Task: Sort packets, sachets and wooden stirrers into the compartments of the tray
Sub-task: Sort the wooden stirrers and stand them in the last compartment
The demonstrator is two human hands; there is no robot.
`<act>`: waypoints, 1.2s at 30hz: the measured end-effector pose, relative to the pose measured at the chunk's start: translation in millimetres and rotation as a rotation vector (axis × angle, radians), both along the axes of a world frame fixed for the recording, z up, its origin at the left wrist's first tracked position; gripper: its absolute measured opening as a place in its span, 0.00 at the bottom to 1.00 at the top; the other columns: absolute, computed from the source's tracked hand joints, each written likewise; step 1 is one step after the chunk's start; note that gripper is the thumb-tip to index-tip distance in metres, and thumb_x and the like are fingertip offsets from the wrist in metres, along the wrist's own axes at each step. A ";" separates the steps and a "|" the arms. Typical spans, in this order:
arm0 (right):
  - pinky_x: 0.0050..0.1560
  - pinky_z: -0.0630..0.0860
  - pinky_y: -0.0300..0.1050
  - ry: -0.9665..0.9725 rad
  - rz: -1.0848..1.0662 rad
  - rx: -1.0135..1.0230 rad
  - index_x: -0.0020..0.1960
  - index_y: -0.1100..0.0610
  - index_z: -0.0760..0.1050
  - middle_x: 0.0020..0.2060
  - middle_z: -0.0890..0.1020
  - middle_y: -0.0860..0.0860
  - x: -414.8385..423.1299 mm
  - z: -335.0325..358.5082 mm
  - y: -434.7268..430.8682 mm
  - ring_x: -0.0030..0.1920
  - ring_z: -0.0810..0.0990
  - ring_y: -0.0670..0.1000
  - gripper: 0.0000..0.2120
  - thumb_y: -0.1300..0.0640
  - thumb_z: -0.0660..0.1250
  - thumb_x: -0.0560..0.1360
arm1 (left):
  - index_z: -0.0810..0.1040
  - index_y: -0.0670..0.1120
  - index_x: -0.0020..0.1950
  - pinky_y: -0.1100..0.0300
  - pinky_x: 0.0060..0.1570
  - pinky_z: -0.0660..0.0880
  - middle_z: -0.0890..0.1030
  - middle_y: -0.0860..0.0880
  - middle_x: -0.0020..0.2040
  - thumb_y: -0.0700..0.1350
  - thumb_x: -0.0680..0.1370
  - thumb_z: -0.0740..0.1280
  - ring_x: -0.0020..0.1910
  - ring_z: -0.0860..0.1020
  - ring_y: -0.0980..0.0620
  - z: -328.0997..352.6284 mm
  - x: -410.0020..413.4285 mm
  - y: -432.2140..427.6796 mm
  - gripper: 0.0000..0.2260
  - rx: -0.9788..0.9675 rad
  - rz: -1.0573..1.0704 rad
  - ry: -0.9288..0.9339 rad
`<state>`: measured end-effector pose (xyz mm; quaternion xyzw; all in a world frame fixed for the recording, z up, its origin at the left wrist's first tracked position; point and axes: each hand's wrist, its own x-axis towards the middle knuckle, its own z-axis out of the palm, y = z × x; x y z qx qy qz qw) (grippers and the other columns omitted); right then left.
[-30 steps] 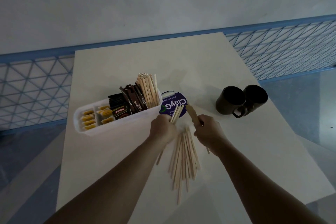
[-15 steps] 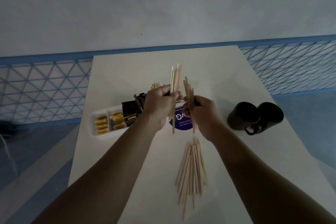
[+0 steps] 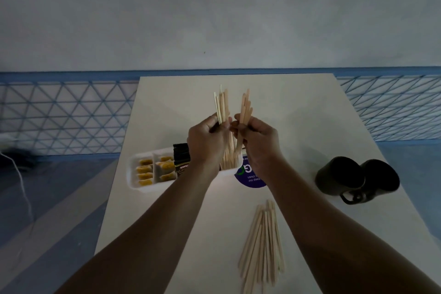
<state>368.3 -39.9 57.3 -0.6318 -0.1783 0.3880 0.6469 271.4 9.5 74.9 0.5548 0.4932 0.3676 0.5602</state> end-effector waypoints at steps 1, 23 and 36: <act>0.62 0.78 0.57 0.001 0.010 -0.007 0.54 0.58 0.84 0.47 0.87 0.58 -0.9 -2.9 1.3 0.53 0.85 0.57 0.12 0.70 0.64 0.78 | 0.85 0.53 0.53 0.52 0.50 0.82 0.85 0.55 0.45 0.44 0.78 0.70 0.46 0.83 0.57 -3.7 0.2 -0.1 0.07 0.008 0.002 0.022; 0.41 0.72 0.33 -0.617 0.136 -0.376 0.57 0.50 0.82 0.48 0.85 0.46 4.0 -34.9 1.6 0.48 0.82 0.47 0.15 0.64 0.62 0.77 | 0.82 0.46 0.62 0.65 0.59 0.73 0.85 0.49 0.53 0.39 0.76 0.70 0.52 0.81 0.58 -25.8 1.4 1.6 0.14 0.264 -0.040 0.289; 0.51 0.73 0.44 -0.699 0.226 -0.403 0.79 0.47 0.58 0.64 0.76 0.50 3.9 -29.1 -1.0 0.56 0.80 0.53 0.32 0.60 0.66 0.79 | 0.85 0.44 0.55 0.81 0.46 0.70 0.86 0.50 0.46 0.38 0.73 0.74 0.42 0.82 0.61 -23.5 -4.1 15.2 0.11 0.328 -0.073 0.321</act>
